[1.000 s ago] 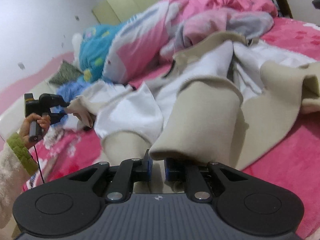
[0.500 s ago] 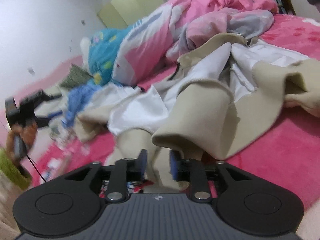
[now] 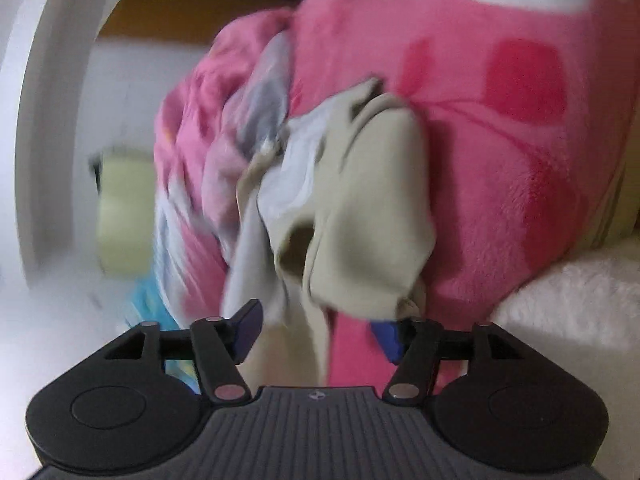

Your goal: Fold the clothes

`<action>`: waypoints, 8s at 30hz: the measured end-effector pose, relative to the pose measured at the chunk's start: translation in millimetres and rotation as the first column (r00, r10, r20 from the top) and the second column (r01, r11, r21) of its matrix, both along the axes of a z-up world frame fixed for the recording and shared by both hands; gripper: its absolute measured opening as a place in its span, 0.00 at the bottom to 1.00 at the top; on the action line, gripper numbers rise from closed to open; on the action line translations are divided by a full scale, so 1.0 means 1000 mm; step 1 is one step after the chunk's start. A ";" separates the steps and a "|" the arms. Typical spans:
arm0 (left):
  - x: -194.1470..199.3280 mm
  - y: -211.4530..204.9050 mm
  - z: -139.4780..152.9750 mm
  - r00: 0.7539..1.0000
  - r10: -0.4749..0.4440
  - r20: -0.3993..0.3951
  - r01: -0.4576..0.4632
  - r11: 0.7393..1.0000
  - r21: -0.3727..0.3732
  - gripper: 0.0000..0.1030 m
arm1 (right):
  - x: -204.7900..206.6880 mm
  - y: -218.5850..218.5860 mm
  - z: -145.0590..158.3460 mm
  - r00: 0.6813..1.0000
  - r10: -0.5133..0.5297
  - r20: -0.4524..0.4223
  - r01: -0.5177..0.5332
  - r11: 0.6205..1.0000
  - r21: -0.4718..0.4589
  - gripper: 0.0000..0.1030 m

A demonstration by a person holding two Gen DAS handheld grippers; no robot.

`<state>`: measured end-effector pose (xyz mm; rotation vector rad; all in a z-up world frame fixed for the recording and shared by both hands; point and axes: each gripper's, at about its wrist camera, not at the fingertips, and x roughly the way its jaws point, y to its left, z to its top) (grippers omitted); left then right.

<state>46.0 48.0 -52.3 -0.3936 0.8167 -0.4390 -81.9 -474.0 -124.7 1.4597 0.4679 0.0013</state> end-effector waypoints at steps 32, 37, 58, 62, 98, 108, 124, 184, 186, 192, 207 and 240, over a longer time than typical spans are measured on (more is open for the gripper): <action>-0.006 0.012 -0.021 0.999 0.047 0.012 -0.047 0.999 0.008 0.71 | 0.070 -0.038 0.120 0.913 -0.385 -0.133 0.012 0.353 -0.935 0.50; 0.008 0.013 -0.027 0.996 0.086 0.027 -0.086 0.996 -0.005 0.71 | 0.047 0.040 0.162 0.995 -0.100 -0.007 0.022 0.284 -0.959 0.77; 0.004 0.026 0.019 0.967 0.196 0.163 -0.153 0.958 -0.242 0.09 | 0.054 0.166 0.139 0.947 0.322 0.001 -0.191 0.565 -0.803 0.89; 0.019 -0.018 0.066 0.949 0.079 0.305 -0.012 0.977 -0.214 0.09 | 0.043 0.137 0.132 0.967 0.254 0.001 -0.168 0.642 -0.748 0.88; -0.049 -0.116 -0.022 0.946 -0.296 0.131 0.274 0.948 0.159 0.63 | 0.077 0.080 0.063 0.944 0.323 -0.067 -0.316 0.826 -0.467 0.69; -0.018 -0.060 -0.031 0.992 -0.117 0.051 0.122 0.987 -0.104 0.63 | 0.053 0.097 0.072 0.922 0.388 -0.019 -0.354 0.820 -0.450 0.69; 0.050 -0.021 -0.050 0.970 -0.217 -0.105 0.111 0.787 -0.607 0.67 | 0.071 0.167 0.058 0.814 0.580 -0.040 -0.502 0.667 -0.550 0.58; -0.032 -0.009 -0.043 0.991 -0.119 -0.063 0.109 0.983 -0.146 0.44 | 0.081 0.135 0.088 0.857 0.501 -0.121 -0.414 0.529 -0.741 0.41; -0.033 -0.010 -0.043 0.991 -0.114 -0.068 0.104 0.984 -0.143 0.44 | 0.098 0.137 0.078 0.862 0.464 -0.205 -0.439 0.480 -0.760 0.41; -0.039 -0.014 -0.045 0.997 -0.061 -0.047 0.055 0.993 -0.107 0.30 | 0.107 0.151 0.061 0.797 0.528 -0.294 -0.532 0.382 -0.755 0.18; -0.048 -0.005 -0.050 0.994 -0.076 -0.077 0.067 0.991 -0.115 0.06 | 0.049 0.130 0.048 0.888 0.411 -0.207 -0.429 0.575 -0.697 0.09; 0.101 -0.046 0.003 0.968 -0.161 0.192 0.154 0.987 0.053 0.28 | 0.177 0.173 0.169 0.874 0.486 -0.018 -0.253 0.422 -0.871 0.49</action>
